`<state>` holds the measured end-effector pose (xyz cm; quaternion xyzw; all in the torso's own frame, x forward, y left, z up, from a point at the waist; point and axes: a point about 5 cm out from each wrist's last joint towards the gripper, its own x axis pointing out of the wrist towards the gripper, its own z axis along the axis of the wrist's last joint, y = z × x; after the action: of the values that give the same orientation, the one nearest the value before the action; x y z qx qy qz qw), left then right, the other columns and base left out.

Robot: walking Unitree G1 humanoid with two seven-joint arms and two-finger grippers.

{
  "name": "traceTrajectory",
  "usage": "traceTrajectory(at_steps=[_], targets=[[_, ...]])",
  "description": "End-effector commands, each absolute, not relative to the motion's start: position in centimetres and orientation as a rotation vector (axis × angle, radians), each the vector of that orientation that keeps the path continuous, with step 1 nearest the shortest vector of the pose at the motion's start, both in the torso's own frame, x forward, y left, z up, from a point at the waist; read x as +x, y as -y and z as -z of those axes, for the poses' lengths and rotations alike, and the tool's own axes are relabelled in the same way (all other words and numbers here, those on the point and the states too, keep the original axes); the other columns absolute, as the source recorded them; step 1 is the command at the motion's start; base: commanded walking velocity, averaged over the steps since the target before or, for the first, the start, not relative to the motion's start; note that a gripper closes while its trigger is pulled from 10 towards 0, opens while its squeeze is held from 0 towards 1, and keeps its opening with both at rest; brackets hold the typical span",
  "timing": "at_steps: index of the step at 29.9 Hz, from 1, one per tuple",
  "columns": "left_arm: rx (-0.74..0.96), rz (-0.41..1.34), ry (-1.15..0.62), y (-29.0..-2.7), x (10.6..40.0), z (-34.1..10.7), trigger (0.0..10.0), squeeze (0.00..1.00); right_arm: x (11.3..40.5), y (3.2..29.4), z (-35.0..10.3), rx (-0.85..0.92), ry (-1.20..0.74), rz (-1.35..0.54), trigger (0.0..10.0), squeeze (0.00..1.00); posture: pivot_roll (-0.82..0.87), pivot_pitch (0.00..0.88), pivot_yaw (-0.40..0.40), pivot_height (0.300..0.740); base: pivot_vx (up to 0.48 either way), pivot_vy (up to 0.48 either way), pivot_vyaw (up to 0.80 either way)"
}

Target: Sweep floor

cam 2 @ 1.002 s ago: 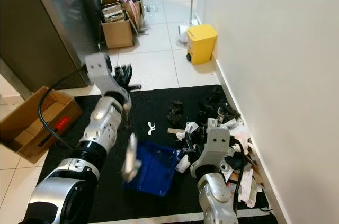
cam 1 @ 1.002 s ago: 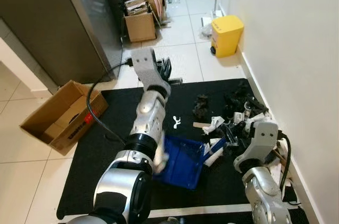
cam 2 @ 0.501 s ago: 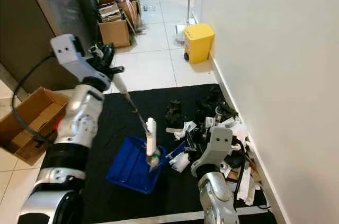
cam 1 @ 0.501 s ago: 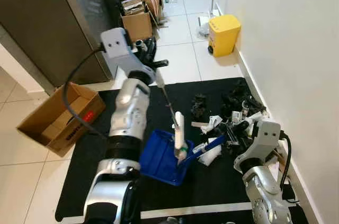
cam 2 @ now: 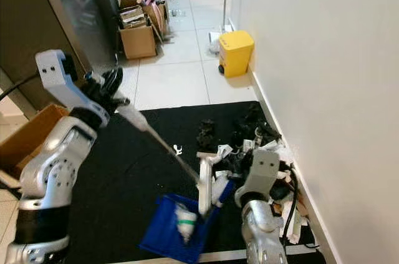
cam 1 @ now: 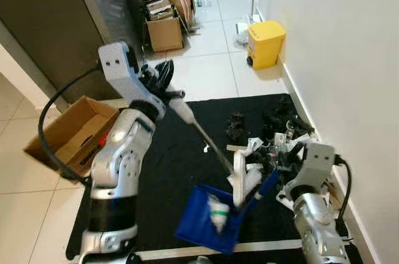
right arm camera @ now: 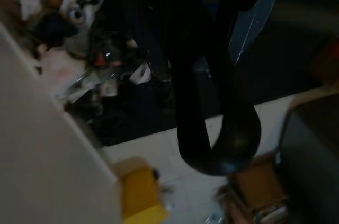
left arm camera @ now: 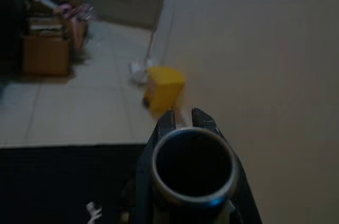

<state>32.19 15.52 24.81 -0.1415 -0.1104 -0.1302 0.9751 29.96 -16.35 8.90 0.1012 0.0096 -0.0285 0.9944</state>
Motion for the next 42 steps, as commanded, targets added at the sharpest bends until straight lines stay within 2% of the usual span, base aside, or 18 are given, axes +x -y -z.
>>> traceTrajectory(at_steps=[1,9,22,33,42], targets=[[-0.197,0.17,0.218,-17.2,31.7,-24.8,10.0,0.0,30.7,16.1,-11.0,0.25,0.09,0.054,10.0,0.0,0.01,0.15,0.09,0.74,0.0,0.0,0.0],[-0.15,0.043,0.143,-19.0,31.1,-24.2,10.0,0.0,31.9,16.9,-12.6,0.261,0.139,0.068,10.0,0.0,0.02,0.132,0.077,0.74,0.0,0.0,0.0],[-0.087,0.015,0.154,-19.9,30.4,-24.1,10.0,0.0,32.3,17.7,-12.3,0.188,0.144,0.109,10.0,0.0,0.02,0.114,0.06,0.74,0.0,0.0,0.0],[-0.172,0.107,0.215,-18.9,29.9,-25.6,10.0,0.0,33.0,17.9,-15.0,0.103,0.265,0.093,10.0,0.0,0.01,0.084,0.049,0.74,0.0,0.0,0.0],[-0.048,0.097,0.172,-18.0,28.6,-23.3,10.0,0.0,33.6,18.8,-15.6,0.027,0.29,0.138,10.0,0.0,0.02,0.061,0.045,0.74,0.0,0.0,0.0]])
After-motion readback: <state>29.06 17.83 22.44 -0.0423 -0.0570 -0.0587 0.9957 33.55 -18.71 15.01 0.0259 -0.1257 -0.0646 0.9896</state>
